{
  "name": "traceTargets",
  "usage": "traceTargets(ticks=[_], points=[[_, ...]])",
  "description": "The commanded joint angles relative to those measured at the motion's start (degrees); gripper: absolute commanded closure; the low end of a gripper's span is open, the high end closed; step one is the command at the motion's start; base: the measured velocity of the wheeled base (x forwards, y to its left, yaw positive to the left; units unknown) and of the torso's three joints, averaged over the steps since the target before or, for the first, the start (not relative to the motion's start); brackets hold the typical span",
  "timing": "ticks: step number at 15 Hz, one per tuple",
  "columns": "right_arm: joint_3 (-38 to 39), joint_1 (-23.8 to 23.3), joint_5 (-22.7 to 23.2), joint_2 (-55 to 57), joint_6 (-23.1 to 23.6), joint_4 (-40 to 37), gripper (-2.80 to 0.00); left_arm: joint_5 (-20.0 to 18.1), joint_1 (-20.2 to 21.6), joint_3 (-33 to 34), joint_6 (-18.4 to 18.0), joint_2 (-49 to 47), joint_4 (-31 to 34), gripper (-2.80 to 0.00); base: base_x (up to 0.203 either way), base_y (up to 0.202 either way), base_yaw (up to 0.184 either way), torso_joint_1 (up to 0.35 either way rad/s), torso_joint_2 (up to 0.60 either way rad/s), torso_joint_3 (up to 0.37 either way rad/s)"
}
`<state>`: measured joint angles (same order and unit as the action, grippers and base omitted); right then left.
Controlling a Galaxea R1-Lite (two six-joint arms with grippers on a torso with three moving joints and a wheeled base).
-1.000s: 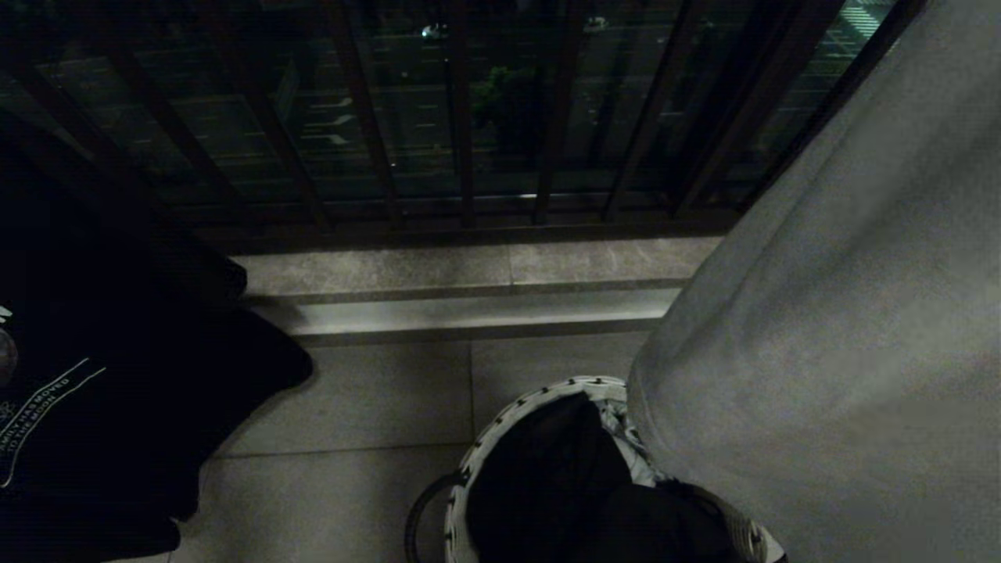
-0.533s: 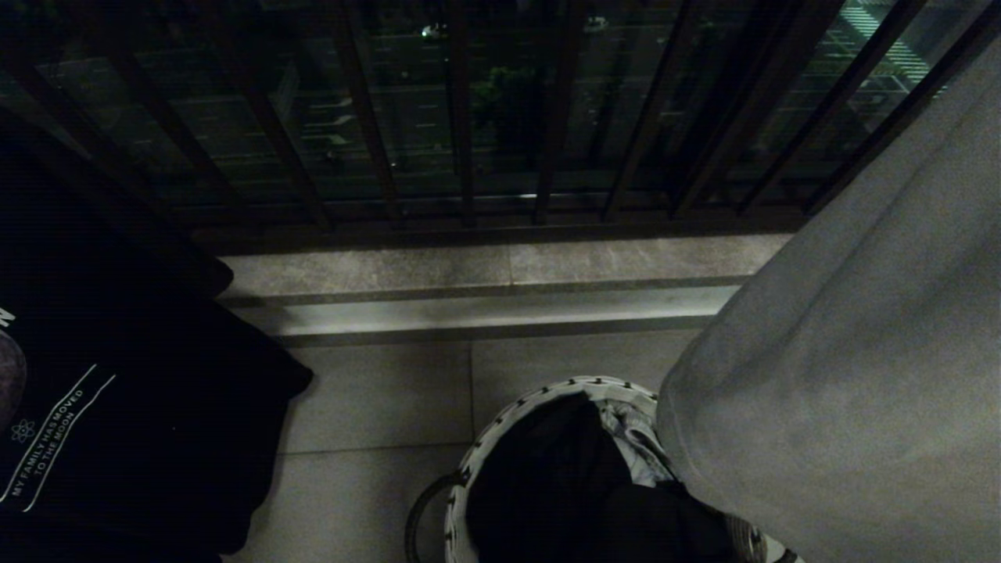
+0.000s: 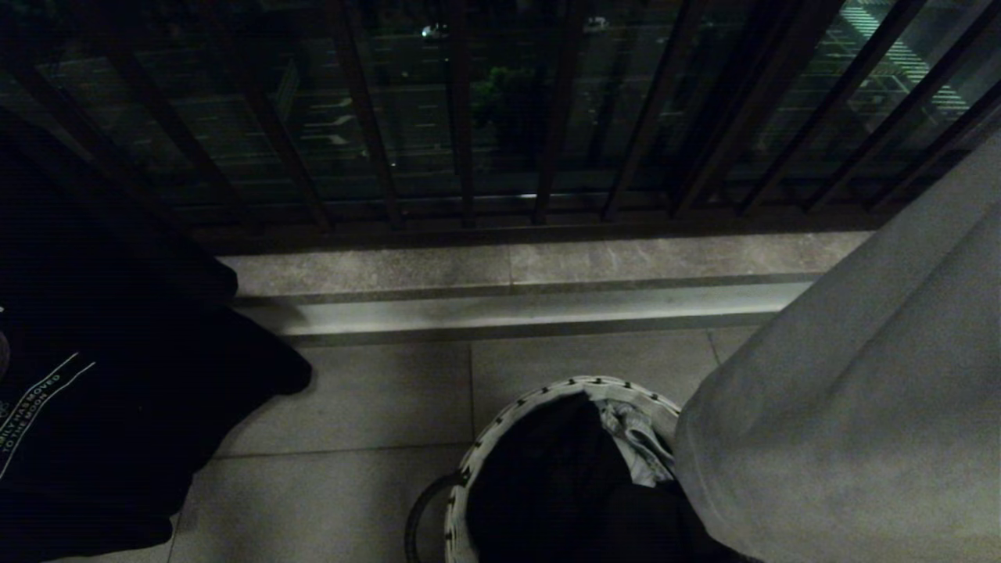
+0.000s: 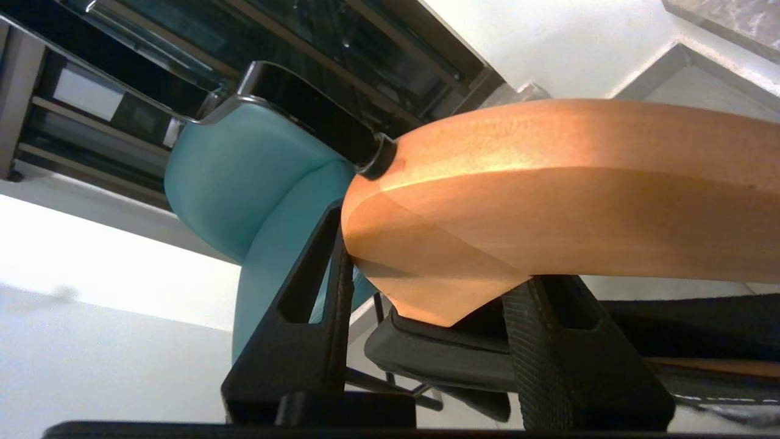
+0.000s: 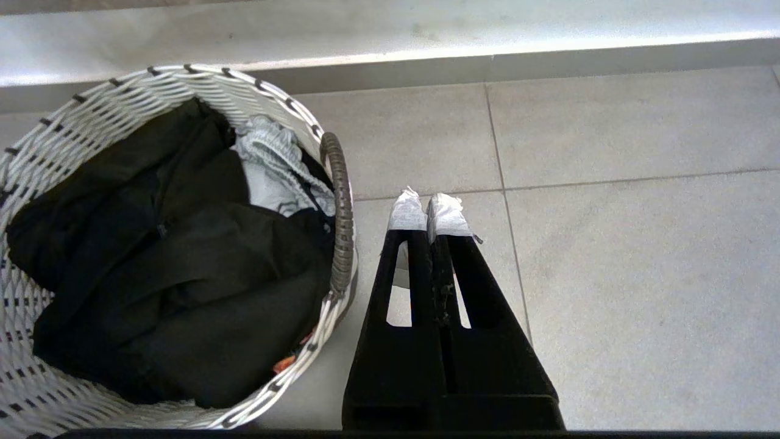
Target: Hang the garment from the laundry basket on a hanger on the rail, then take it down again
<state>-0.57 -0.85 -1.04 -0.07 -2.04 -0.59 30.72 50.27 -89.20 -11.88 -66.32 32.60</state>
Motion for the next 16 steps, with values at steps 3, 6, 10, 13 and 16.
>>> traceTargets(ticks=[3, 6, 10, 13, 16], points=[[0.19, 0.05, -0.02, 0.02, 0.01, 0.24, 0.0, 0.05, 0.1, 0.25, -0.25, 0.57, 0.18, 0.0, 0.0, 0.0, 0.0, 0.0, 0.0, 0.0], [0.15, 0.06, -0.02, 0.05, 0.01, 0.24, 0.0, -1.09, 0.18, 0.51, -0.25, 0.92, 0.19, 0.0, 0.0, 0.0, 0.0, 0.0, 0.0, 0.0], [0.13, 0.06, -0.02, 0.07, 0.01, 0.24, 0.0, -1.19, 0.18, 0.44, -0.25, 1.81, 0.19, 0.0, 0.0, 0.0, 0.0, 0.0, 0.0, 0.0], [0.14, 0.06, -0.02, -0.01, 0.01, 0.24, 0.0, -1.19, 0.18, 0.17, -0.25, 1.87, 0.19, 0.0, 0.0, 0.0, 0.0, 0.0, 0.0, 0.0], [0.13, 0.02, -0.02, 0.02, 0.01, 0.24, 0.0, -1.19, 0.18, 0.25, -0.25, 1.72, 0.19, 0.0, 0.0, 0.0, 0.0, 0.0, 0.0, 0.0]])
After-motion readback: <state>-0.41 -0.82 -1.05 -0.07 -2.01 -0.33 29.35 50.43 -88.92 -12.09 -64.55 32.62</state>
